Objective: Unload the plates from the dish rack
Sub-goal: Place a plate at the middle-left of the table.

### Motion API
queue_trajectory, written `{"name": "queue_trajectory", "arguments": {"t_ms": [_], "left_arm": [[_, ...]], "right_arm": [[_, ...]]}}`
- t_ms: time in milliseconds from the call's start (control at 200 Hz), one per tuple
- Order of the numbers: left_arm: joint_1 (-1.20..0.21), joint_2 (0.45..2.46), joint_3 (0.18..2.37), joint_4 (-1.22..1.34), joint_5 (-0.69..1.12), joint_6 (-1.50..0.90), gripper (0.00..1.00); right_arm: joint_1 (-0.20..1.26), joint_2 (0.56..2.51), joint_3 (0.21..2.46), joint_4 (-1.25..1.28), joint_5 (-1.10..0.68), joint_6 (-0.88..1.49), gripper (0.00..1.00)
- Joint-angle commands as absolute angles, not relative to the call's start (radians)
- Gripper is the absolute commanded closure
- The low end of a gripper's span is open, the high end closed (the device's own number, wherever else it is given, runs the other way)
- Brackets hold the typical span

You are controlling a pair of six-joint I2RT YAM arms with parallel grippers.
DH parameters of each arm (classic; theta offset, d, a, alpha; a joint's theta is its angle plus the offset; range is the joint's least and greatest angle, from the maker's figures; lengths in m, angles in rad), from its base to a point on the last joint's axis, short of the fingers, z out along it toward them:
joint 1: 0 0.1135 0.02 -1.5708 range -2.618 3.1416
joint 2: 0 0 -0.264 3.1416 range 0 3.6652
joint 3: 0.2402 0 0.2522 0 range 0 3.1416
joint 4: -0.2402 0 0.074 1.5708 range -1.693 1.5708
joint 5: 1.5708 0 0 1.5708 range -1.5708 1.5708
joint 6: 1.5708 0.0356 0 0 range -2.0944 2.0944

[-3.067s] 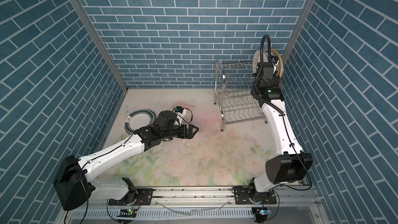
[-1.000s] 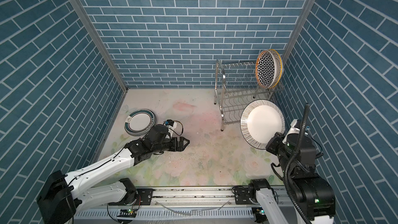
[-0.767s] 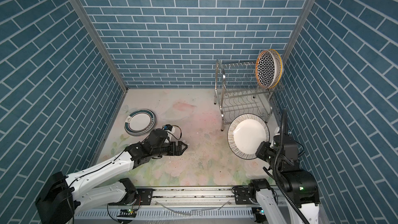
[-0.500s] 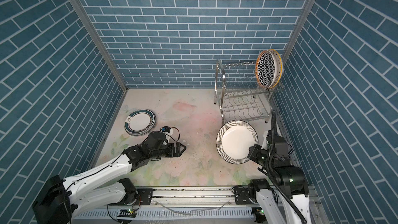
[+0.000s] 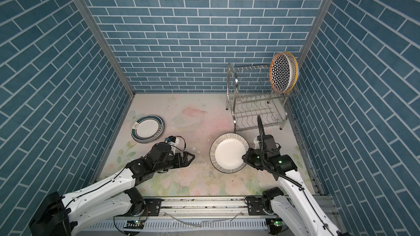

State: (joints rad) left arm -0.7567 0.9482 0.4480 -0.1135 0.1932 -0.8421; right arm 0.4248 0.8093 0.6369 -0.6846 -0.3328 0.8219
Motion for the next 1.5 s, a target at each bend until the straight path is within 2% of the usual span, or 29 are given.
{"name": "queue_trajectory", "arguments": {"t_ms": [0, 455, 880, 1150, 1215, 1295, 1495], "left_arm": [[-0.749, 0.939, 0.434, -0.083, 0.202, -0.854, 0.01], [-0.688, 0.912, 0.384, -0.018, 0.24, -0.883, 0.01], [-0.617, 0.933, 0.359, 0.006, 0.253, -0.887, 0.1], [-0.578, 0.942, 0.358, -0.009, 0.272, -0.876, 0.29], [-0.573, 0.941, 0.356, -0.02, 0.273, -0.871, 0.39], [-0.572, 0.943, 0.364, -0.046, 0.274, -0.856, 0.46], [-0.558, 0.926, 0.36, -0.072, 0.272, -0.852, 0.56]], "right_arm": [[0.511, 0.889, 0.638, -0.381, -0.33, 0.915, 1.0], [0.676, 1.175, 0.666, -0.021, -0.355, 0.998, 1.0], [0.752, 1.345, 0.674, 0.238, -0.433, 1.087, 1.0], [0.778, 1.411, 0.678, 0.325, -0.452, 1.111, 1.0], [0.782, 1.419, 0.68, 0.337, -0.458, 1.115, 1.0], [0.787, 1.429, 0.685, 0.349, -0.465, 1.115, 1.0], [0.791, 1.458, 0.7, 0.378, -0.49, 1.121, 1.0]]}}
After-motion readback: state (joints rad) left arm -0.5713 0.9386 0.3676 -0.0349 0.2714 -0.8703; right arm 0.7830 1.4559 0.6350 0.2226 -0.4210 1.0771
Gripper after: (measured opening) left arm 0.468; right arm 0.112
